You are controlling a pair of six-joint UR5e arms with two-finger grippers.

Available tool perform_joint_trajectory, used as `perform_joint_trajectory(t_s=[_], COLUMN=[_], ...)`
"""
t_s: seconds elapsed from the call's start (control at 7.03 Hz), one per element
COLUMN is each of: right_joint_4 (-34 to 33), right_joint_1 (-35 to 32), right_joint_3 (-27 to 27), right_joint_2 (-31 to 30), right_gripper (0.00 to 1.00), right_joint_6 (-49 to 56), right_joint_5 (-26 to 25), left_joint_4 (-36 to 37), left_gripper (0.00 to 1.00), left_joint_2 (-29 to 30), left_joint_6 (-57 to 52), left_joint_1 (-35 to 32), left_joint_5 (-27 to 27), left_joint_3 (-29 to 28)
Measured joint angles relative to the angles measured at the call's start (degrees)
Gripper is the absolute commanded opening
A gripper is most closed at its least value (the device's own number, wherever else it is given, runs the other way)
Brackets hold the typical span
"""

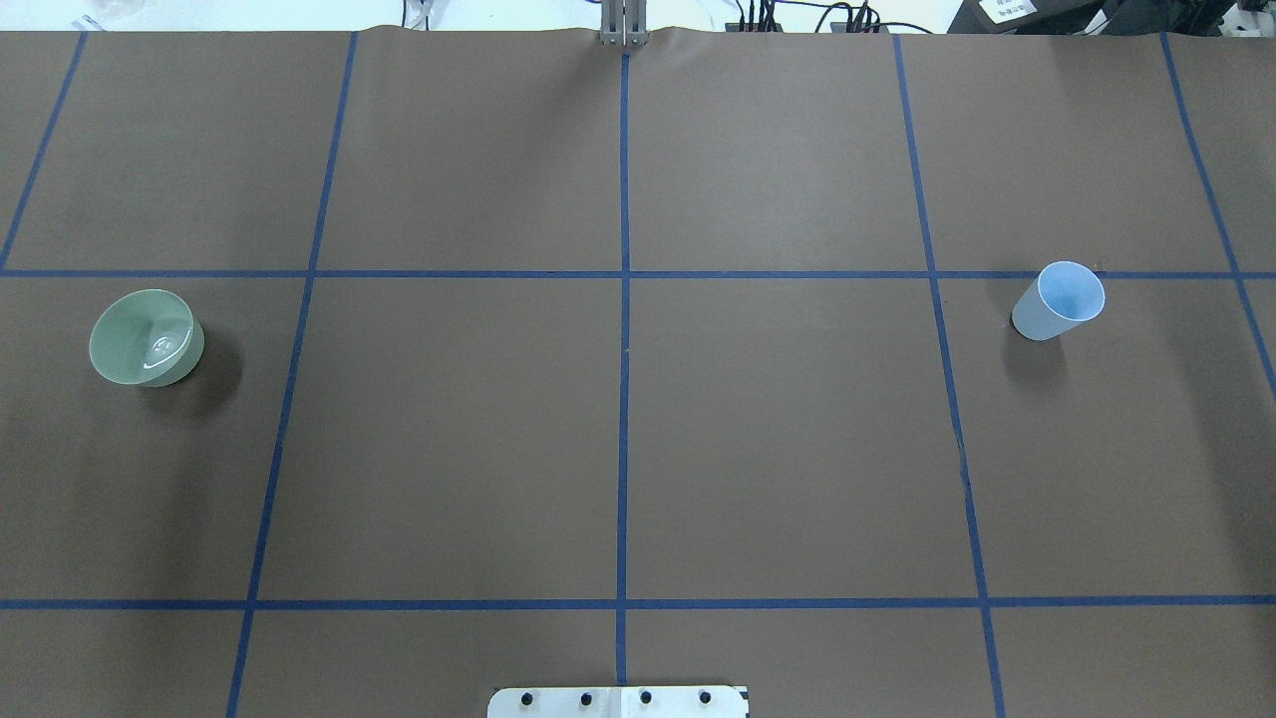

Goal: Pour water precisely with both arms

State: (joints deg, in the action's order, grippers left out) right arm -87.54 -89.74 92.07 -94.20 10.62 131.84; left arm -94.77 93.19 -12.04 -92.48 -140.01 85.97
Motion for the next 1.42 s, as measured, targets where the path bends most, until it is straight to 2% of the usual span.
perform_joint_trajectory(t_s=[0.71, 1.0, 1.42], right_joint_4=[0.00, 0.00, 0.00], right_joint_1=[0.00, 0.00, 0.00], right_joint_3=[-0.10, -0.13, -0.14], right_joint_2=[-0.27, -0.28, -0.29], right_gripper=[1.00, 1.00, 1.00], right_joint_6=[-0.07, -0.13, -0.16], right_joint_5=[0.09, 0.09, 0.17], left_joint_4=[-0.11, -0.52, -0.66], left_gripper=[1.00, 1.00, 1.00], left_joint_2=[-0.19, -0.12, -0.22], left_joint_6=[-0.24, -0.19, -0.18], left_joint_1=[0.05, 0.09, 0.11], left_joint_5=[0.43, 5.60, 7.61], left_joint_3=[0.29, 1.11, 1.33])
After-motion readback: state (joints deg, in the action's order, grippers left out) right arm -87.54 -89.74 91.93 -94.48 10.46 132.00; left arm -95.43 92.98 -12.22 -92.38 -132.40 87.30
